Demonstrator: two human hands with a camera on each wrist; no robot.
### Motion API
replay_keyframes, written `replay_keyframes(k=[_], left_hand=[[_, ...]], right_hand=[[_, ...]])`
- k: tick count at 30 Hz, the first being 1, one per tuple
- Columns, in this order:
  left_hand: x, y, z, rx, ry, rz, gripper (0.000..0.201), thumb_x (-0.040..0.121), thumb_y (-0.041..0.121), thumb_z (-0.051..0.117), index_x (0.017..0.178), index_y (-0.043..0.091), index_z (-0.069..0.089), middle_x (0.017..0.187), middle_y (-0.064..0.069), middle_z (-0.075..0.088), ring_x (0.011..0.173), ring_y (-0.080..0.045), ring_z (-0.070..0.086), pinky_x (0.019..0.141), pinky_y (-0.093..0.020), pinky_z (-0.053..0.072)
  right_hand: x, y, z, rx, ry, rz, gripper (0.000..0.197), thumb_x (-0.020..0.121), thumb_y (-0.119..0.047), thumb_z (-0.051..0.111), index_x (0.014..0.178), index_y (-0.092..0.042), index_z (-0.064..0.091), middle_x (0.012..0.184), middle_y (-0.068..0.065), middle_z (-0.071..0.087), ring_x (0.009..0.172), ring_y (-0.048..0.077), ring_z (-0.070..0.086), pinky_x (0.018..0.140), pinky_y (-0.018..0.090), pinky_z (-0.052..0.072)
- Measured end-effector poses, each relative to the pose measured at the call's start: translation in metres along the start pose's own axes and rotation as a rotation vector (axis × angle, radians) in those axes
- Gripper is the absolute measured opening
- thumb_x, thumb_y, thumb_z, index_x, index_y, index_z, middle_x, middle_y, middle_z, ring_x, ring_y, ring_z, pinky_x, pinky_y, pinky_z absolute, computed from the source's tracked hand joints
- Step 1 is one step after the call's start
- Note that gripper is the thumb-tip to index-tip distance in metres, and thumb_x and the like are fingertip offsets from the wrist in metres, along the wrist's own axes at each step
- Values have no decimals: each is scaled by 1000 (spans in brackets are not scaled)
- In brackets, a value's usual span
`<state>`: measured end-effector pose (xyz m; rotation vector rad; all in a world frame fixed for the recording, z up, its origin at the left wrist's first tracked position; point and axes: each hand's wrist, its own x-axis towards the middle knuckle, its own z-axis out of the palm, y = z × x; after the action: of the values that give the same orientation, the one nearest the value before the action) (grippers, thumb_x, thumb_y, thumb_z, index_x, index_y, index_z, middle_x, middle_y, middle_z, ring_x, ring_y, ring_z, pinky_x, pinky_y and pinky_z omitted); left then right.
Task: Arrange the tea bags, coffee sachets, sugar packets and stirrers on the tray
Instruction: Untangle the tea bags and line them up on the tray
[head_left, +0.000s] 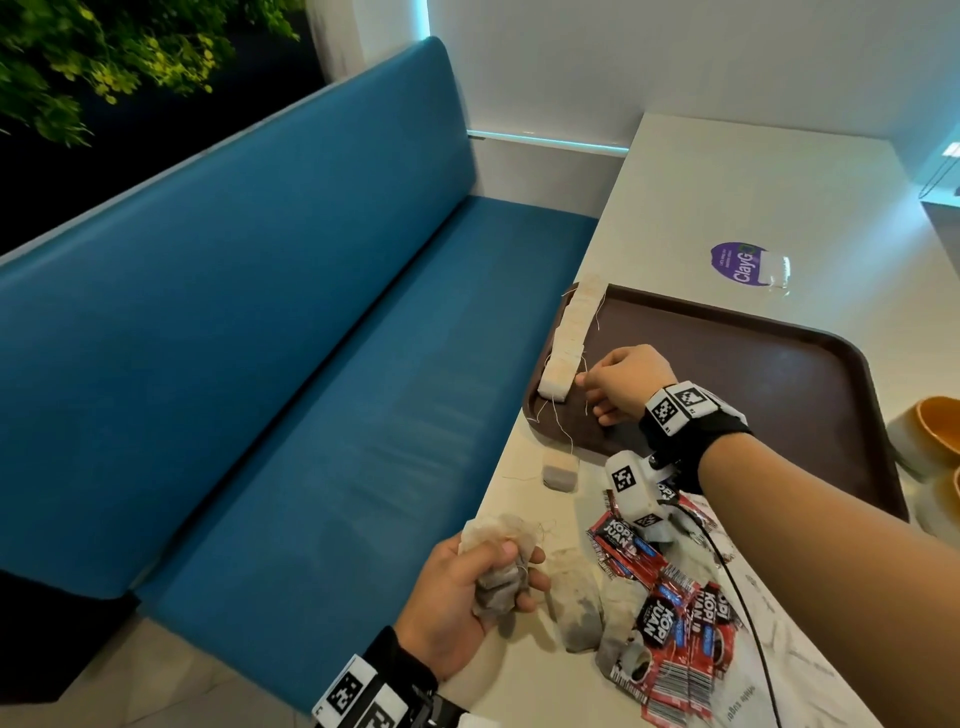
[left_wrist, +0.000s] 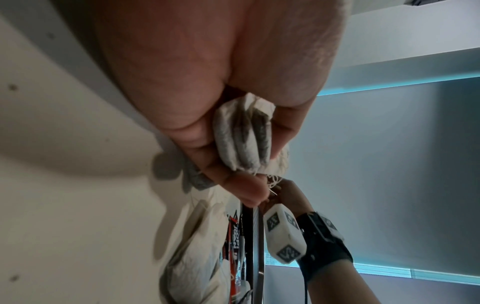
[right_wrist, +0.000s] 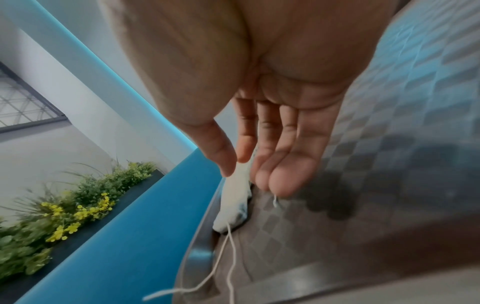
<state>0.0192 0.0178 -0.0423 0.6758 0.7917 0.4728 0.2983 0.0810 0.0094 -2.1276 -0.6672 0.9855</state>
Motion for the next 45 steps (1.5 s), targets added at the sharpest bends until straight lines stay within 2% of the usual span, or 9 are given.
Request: replay_keyframes(k=[5, 10, 14, 24, 28, 31, 34, 39, 45], left_hand=[[-4, 5, 4, -16, 30, -26, 16, 78, 5, 67, 88, -8, 67, 91, -24, 66, 73, -34, 67, 55, -33, 51], [-20, 11, 16, -100, -97, -84, 23, 67, 12, 71, 81, -2, 60, 82, -15, 60, 66, -26, 59, 51, -26, 46], [-36, 13, 39, -117, -178, -62, 25, 67, 12, 70, 83, -2, 58, 79, -15, 59, 57, -23, 57, 58, -30, 44], [-61, 12, 77, -147, -214, -103, 31, 86, 11, 49, 72, 0, 74, 79, -15, 61, 66, -23, 53, 47, -21, 44], [-65, 12, 84, -119, -226, -127, 30, 84, 14, 50, 77, 2, 76, 79, -15, 62, 69, -22, 43, 46, -20, 43], [-68, 14, 87, -138, -251, -165, 27, 81, 15, 52, 75, 3, 75, 79, -13, 57, 62, -18, 48, 42, -17, 39], [-71, 16, 89, -233, -282, -187, 27, 84, 12, 50, 77, -1, 72, 80, -15, 51, 52, -14, 51, 37, -16, 40], [-76, 18, 91, -217, -298, -143, 36, 87, 11, 43, 72, 4, 75, 81, -10, 54, 49, -10, 48, 36, -14, 37], [-70, 22, 85, -236, -226, -82, 29, 84, 6, 49, 94, 0, 76, 97, -17, 67, 53, -17, 52, 40, -19, 43]], right_hand=[[-53, 19, -17, 110, 26, -191, 11, 88, -16, 77, 90, -6, 72, 71, 7, 71, 62, 18, 63, 63, 32, 60], [-140, 49, -6, 184, -191, -325, 8, 86, -1, 75, 91, -3, 70, 79, 10, 72, 64, 23, 65, 67, 44, 56], [-188, 83, 10, 193, -239, -414, 35, 78, 17, 65, 99, -11, 68, 96, 6, 74, 84, 23, 72, 79, 49, 59], [-228, 110, -2, 486, -356, -343, 57, 74, 25, 70, 120, -3, 51, 109, 13, 64, 84, 20, 70, 79, 36, 60], [-230, 111, -6, 598, -384, -317, 55, 70, 24, 68, 118, 2, 51, 108, 15, 63, 87, 28, 69, 87, 57, 59], [-233, 106, -6, 766, -427, -284, 44, 65, 19, 60, 107, 8, 53, 97, 17, 63, 72, 24, 70, 58, 35, 60], [-236, 105, -2, 807, -397, -273, 41, 75, 18, 72, 111, 16, 52, 96, 20, 62, 71, 27, 74, 57, 30, 59], [-231, 108, -4, 746, -305, -233, 36, 78, 7, 73, 112, 14, 62, 95, 22, 66, 80, 28, 72, 69, 32, 61], [-227, 107, -11, 349, -220, -282, 18, 86, 15, 63, 90, 1, 74, 73, 13, 73, 64, 24, 68, 66, 33, 58]])
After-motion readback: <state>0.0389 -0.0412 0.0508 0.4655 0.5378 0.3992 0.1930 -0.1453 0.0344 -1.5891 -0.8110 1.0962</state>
